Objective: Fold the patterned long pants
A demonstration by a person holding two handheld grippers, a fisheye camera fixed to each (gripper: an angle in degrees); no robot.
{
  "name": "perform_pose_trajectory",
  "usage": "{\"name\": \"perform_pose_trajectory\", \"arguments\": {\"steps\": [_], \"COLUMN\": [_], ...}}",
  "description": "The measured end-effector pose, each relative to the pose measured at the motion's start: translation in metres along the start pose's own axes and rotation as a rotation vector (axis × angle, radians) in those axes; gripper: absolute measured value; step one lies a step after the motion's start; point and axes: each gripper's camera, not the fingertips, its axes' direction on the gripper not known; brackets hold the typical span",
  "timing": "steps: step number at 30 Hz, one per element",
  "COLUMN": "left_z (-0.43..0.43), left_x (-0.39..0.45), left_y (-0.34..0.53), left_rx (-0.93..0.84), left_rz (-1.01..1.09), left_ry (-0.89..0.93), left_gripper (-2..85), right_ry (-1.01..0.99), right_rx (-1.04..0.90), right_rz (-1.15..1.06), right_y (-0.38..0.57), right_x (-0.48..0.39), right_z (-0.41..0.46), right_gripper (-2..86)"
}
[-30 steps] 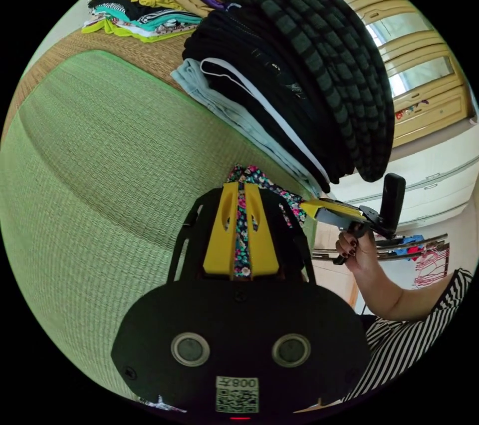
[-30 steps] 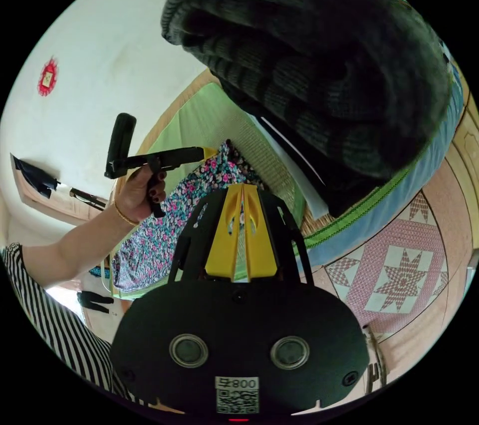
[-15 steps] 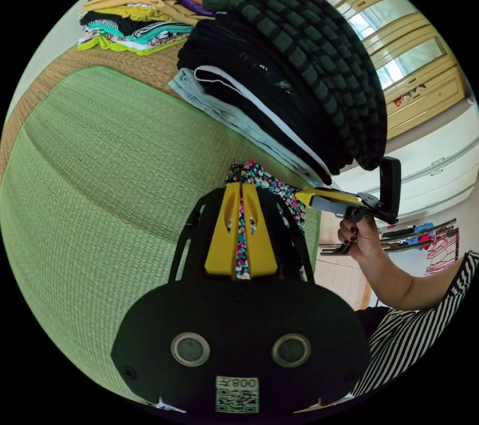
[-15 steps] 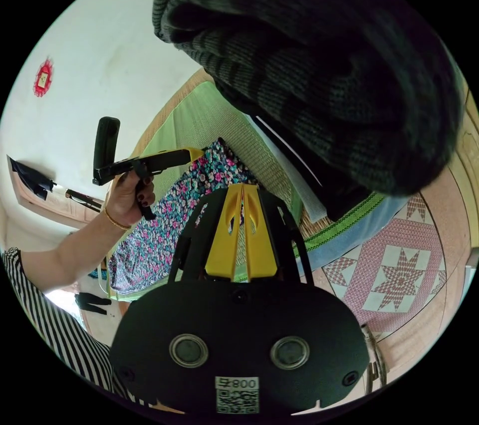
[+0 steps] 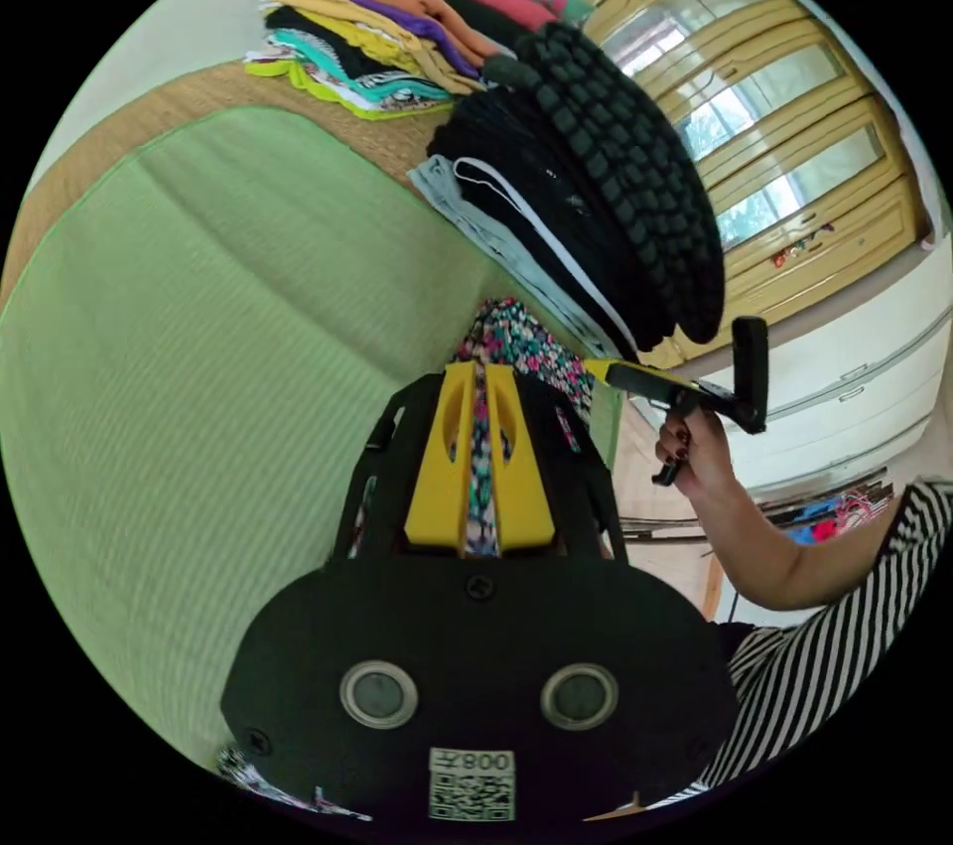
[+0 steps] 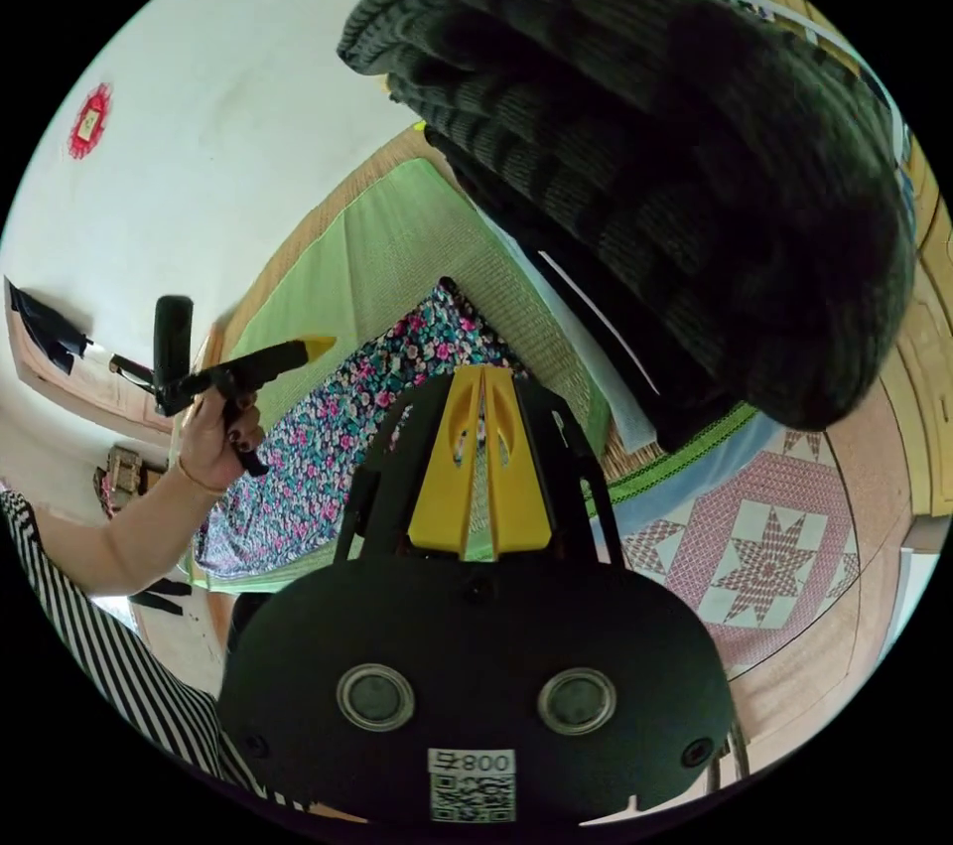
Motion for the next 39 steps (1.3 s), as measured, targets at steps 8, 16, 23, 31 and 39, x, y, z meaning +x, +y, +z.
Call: {"name": "perform_pose_trajectory", "arguments": {"steps": [8,16,23,31,39], "left_z": [-0.136,-0.224,-0.235,-0.261,-0.300], "left_x": [-0.058,-0.103,-0.126,-0.140,-0.142], "left_y": [0.225,0.363,0.451,0.526,0.561], "left_rx": [0.065,0.109,0.165,0.288,0.355], "left_rz": [-0.412,-0.680,-0.716,-0.728,-0.600], "left_ry": [-0.155,-0.413,-0.308,-0.224,-0.276], "left_gripper": [4.1,5.9,5.1,5.6,7.8], "right_ry": [-0.160,-0.609,-0.601,-0.597,-0.558], "right_rx": [-0.056,-0.376,-0.575,-0.710,-0.603], "right_rz": [-0.249,-0.659,-0.915,-1.015,-1.099], "right_y": [0.005,0.028,0.058,0.108,0.159], "right_x": [-0.096,-0.286,-0.422,-0.470,-0.471], "right_z": [0.034,0.153,0.254,0.308,0.298], "right_gripper": [0.1,1.0,5.3,5.9,3.6]}}
